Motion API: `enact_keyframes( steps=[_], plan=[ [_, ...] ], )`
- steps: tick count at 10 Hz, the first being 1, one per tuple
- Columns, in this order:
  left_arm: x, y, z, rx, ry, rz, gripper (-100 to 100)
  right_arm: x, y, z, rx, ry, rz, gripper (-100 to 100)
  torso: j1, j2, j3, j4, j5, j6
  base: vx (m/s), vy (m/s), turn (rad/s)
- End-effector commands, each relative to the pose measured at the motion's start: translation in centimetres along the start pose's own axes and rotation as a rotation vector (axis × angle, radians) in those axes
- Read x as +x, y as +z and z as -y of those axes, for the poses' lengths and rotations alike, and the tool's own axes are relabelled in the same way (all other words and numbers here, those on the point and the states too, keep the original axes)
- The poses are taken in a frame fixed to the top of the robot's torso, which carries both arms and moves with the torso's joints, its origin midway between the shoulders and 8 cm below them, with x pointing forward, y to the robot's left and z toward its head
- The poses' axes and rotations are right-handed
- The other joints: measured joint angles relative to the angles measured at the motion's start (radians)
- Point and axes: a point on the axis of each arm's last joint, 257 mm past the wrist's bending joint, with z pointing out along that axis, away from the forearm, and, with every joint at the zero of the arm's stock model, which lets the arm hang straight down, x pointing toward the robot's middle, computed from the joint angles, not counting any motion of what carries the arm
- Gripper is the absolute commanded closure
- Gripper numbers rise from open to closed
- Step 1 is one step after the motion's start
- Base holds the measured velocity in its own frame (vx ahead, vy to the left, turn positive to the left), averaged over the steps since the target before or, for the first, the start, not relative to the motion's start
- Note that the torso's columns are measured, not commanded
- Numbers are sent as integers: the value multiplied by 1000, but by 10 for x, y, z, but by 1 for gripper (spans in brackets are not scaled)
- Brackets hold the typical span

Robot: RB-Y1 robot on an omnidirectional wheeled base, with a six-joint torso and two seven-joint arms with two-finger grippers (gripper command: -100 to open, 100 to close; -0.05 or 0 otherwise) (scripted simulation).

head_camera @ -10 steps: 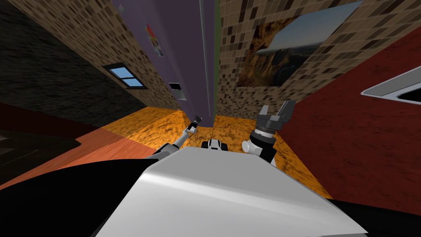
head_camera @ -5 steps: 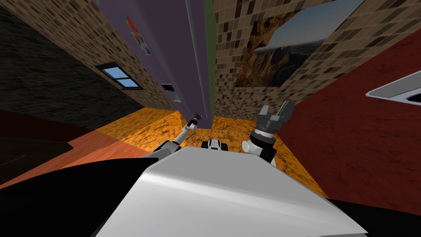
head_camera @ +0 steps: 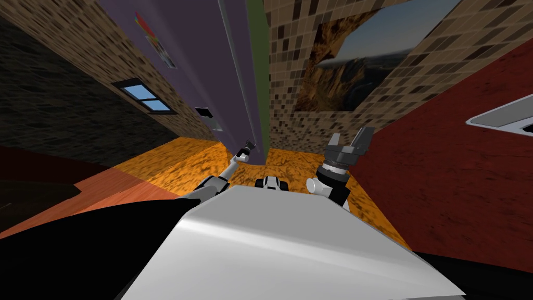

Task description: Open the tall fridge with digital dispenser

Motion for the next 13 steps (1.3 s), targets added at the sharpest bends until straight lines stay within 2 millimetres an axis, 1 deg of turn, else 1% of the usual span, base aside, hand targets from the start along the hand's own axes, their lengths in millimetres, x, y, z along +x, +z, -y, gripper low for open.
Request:
enact_keyframes(
  steps=[1,3,4,5,7,10,11,13],
  plan=[
    [6,10,12,-8,-22,6,-100,0,0,0,0,0,0,0,1,0,0,0,0,0,132,-78,-15],
    [6,9,9,-7,-18,4,-100,0,0,0,0,0,0,0,5,4,2,1,2,0,38,-20,-1],
    [6,9,9,-7,-18,4,100,0,0,0,0,0,0,0,5,5,3,2,2,0,4,-6,-12],
    [17,7,1,-27,-14,-20,100,0,0,0,0,0,0,0,3,4,3,2,0,-1,-81,121,-45],
    [37,2,-11,-62,-4,-69,100,0,0,0,0,0,0,0,5,9,5,3,-4,-1,-188,292,-113],
    [65,-9,-33,-122,5,-139,100,0,0,0,0,0,0,0,6,5,3,6,-4,-10,-266,309,-90],
    [74,-14,-42,-144,6,-161,100,0,0,0,0,0,0,0,2,0,1,7,-4,-8,-235,250,-44],
    [91,-26,-60,-191,5,-204,100,0,0,0,0,0,0,0,3,2,2,6,-3,-3,-198,290,-73]
  ],
)
